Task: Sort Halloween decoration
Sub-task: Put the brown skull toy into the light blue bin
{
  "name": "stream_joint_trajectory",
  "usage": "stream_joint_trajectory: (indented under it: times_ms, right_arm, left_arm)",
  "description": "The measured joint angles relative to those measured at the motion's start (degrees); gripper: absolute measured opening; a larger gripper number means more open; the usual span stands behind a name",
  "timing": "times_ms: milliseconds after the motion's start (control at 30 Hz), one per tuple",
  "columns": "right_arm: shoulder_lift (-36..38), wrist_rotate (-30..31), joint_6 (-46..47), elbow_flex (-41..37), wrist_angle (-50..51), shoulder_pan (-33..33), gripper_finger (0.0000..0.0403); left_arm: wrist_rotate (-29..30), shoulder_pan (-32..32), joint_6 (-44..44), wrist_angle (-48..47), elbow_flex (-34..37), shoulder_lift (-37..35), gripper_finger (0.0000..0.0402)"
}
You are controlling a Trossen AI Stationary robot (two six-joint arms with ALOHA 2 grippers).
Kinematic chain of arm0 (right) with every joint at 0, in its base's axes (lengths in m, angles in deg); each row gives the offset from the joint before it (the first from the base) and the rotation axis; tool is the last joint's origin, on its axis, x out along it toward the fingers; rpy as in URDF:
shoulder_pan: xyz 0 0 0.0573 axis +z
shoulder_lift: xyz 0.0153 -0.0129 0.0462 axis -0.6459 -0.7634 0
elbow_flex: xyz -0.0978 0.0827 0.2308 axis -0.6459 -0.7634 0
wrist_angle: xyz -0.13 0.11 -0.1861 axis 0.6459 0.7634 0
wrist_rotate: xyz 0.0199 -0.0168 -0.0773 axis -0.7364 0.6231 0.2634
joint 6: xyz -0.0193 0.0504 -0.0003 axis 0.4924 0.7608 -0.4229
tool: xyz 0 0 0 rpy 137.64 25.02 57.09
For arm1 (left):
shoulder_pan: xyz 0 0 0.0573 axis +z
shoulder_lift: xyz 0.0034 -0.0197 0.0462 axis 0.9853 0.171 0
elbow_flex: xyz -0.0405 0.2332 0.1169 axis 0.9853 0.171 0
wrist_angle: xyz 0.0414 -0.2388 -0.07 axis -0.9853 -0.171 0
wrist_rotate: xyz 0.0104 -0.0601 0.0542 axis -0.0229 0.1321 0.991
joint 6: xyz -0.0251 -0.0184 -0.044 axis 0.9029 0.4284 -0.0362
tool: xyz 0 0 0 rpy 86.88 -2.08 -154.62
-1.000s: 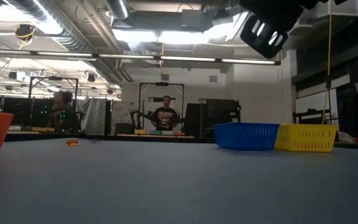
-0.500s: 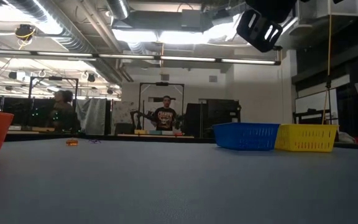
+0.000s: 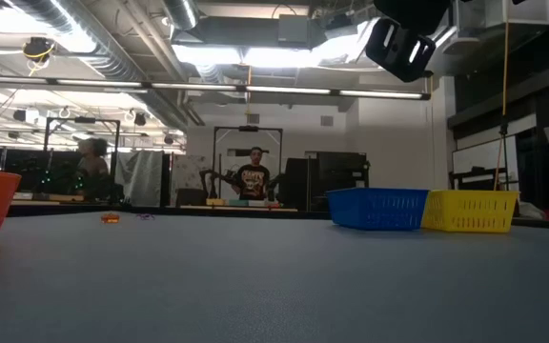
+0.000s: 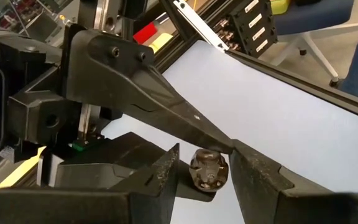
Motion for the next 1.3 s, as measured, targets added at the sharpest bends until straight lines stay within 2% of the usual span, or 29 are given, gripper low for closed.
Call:
stream_joint_trajectory:
  times_ms: [500, 867, 1300]
  right_arm:
    - [0.0, -0.02, 1.45, 0.0, -0.11, 0.0, 0.0099]
    - [0.0, -0.04, 1.54, 0.0, 0.04, -0.02, 0.0099]
    - [0.0, -0.04, 1.46, 0.01, 0.7, -0.02, 0.0099]
  left_arm:
    - [0.01, 0.0, 0.02, -0.02, -0.02, 0.04, 0.0121]
    - [1.93, -0.04, -0.11, -0.2, 0.0, 0.11, 0.0057]
    - [2.44, -0.04, -0.07, -0.2, 0.0, 0.15, 0.0053]
